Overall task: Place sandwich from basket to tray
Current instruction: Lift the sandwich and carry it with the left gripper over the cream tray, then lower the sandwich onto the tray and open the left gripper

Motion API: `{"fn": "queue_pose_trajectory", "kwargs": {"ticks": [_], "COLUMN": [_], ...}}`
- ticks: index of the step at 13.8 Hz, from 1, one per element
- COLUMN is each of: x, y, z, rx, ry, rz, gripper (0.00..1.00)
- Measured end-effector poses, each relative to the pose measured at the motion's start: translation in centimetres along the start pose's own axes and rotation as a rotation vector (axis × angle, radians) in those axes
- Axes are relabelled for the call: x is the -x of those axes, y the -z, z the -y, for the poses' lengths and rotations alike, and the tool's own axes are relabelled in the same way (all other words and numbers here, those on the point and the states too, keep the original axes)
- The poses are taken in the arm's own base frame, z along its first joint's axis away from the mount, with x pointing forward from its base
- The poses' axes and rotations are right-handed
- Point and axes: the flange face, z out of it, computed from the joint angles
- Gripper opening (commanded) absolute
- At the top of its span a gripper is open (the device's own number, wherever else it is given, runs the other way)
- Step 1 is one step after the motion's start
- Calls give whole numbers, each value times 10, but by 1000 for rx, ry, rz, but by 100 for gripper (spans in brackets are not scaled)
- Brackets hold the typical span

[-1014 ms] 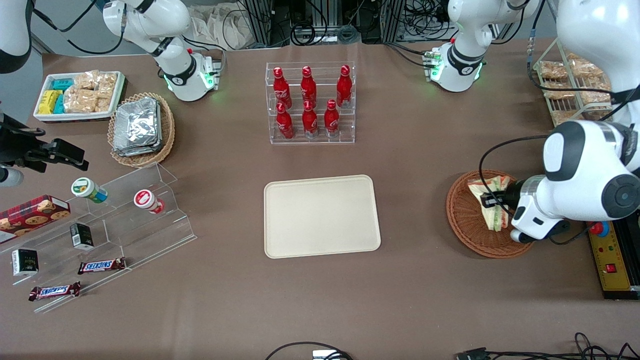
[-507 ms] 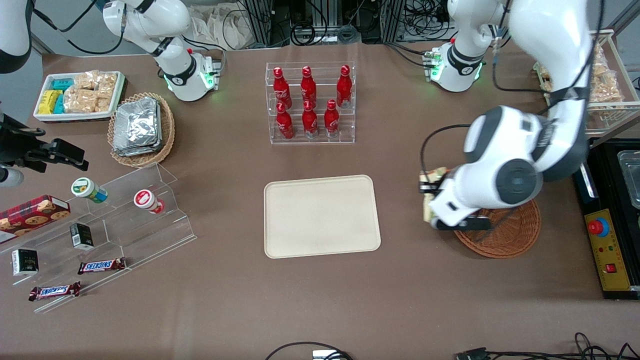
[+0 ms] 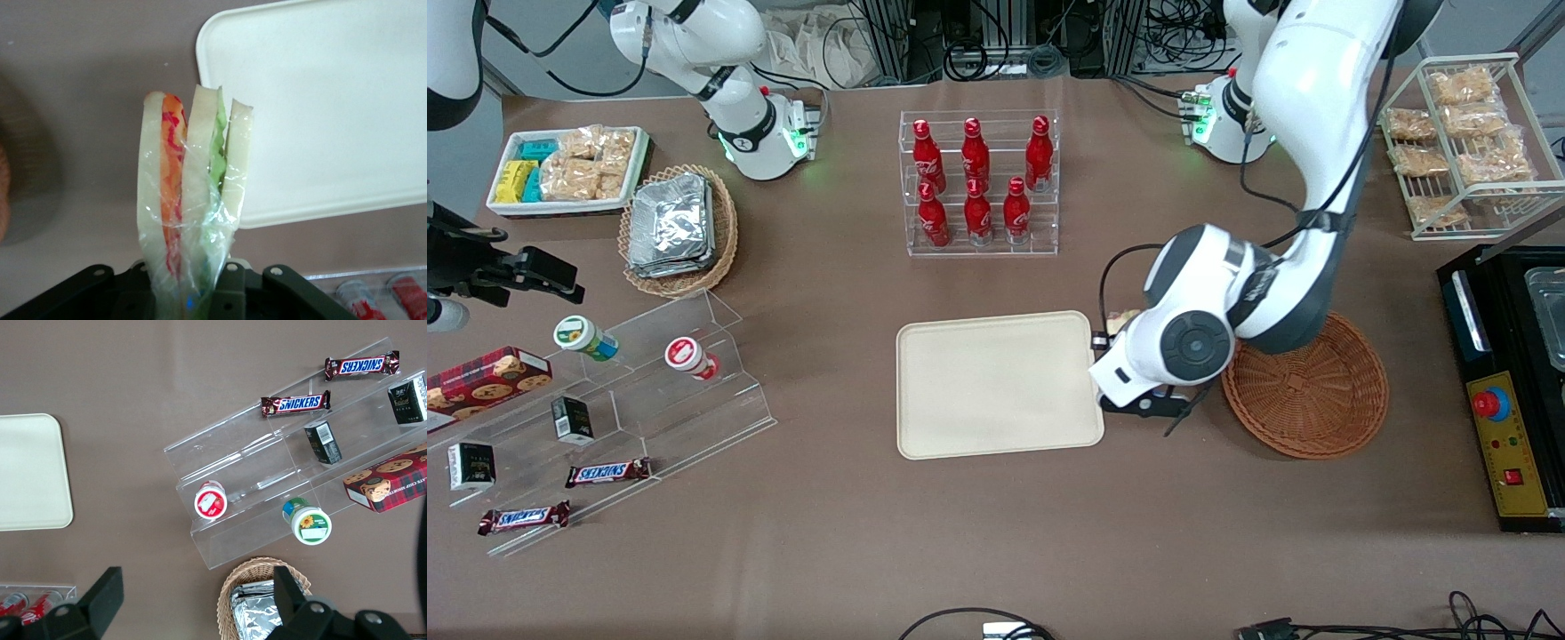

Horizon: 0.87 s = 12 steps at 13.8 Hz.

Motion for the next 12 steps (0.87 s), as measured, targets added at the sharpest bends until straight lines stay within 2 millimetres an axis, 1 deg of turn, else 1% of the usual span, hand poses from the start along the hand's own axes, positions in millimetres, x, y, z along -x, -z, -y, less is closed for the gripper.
{"fn": "queue_pose_trajectory", "kwargs": {"ticks": [2, 4, 7, 12], "x": [-11, -19, -29, -39], "y": [-18, -31, -52, -98], "z": [-12, -20, -24, -32], "rx": [35, 62, 74, 67], "ry": [43, 73, 82, 82], "rz": [-25, -50, -60, -33], "gripper": [10, 10, 10, 11]}}
